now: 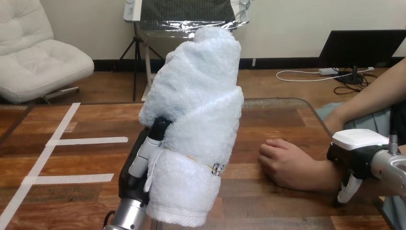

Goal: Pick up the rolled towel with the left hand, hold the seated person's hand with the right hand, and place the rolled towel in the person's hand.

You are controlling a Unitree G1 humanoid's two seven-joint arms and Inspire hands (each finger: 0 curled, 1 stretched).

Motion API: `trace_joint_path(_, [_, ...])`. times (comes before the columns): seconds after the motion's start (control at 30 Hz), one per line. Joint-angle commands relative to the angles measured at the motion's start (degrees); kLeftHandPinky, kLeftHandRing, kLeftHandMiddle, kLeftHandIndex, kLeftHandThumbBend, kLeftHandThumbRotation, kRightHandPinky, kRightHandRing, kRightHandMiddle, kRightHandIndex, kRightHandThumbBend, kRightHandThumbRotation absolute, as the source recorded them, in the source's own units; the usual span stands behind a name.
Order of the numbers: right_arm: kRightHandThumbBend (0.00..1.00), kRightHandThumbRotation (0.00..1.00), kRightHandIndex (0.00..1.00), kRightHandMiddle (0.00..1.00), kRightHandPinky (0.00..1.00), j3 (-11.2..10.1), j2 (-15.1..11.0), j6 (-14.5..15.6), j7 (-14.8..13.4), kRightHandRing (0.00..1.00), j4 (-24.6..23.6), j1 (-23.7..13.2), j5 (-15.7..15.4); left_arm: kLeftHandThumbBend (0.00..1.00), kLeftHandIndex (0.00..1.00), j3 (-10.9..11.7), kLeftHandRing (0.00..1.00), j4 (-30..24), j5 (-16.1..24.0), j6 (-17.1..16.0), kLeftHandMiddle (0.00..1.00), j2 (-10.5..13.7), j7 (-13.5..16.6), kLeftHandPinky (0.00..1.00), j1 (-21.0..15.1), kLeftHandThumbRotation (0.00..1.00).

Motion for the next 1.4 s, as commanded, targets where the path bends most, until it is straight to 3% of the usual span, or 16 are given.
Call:
trace_joint_path(0.0, [0.72,0.0,0.51,0.53,0.38,1.08,1.58,0.35,0.97,0.46,-0.19,-0.94,0.92,0.8,0.47,0.38,0.3,-3.92,-1.46,-0.39,0.37,-4.86,-0.04,0.23,-1.59,0.01])
trace_joint_path(0.63, [0.72,0.0,0.52,0.52,0.37,0.61,1.44,0.84,0.26,0.45,-0.05,-0.14,1.43,0.81,0.47,0.76,0.3,-3.83,-2.03,-0.17,0.37,-5.25,1.52,0.23,-1.39,0.0])
trace_joint_path(0.93, [0.71,0.0,0.52,0.54,0.41,0.26,1.09,1.33,0.81,0.48,-1.0,-0.03,1.73,0.81,0.47,0.73,0.3,-3.5,-1.5,-0.53,0.38,-4.84,1.51,0.24,-1.59,0.01])
trace_joint_path(1.23, [0.71,0.0,0.53,0.52,0.44,-0.89,0.19,0.76,0.51,0.48,-2.85,0.49,3.1,0.82,0.47,1.17,0.31,-2.64,-1.77,-0.08,0.38,-4.57,1.69,0.24,-2.07,0.01])
trace_joint_path(1.37, [0.72,0.0,0.53,0.51,0.44,-1.97,-0.43,-0.24,-0.86,0.47,-4.0,1.19,4.29,0.82,0.47,1.29,0.31,-1.91,-1.26,-0.2,0.38,-4.26,1.54,0.24,-2.52,0.01])
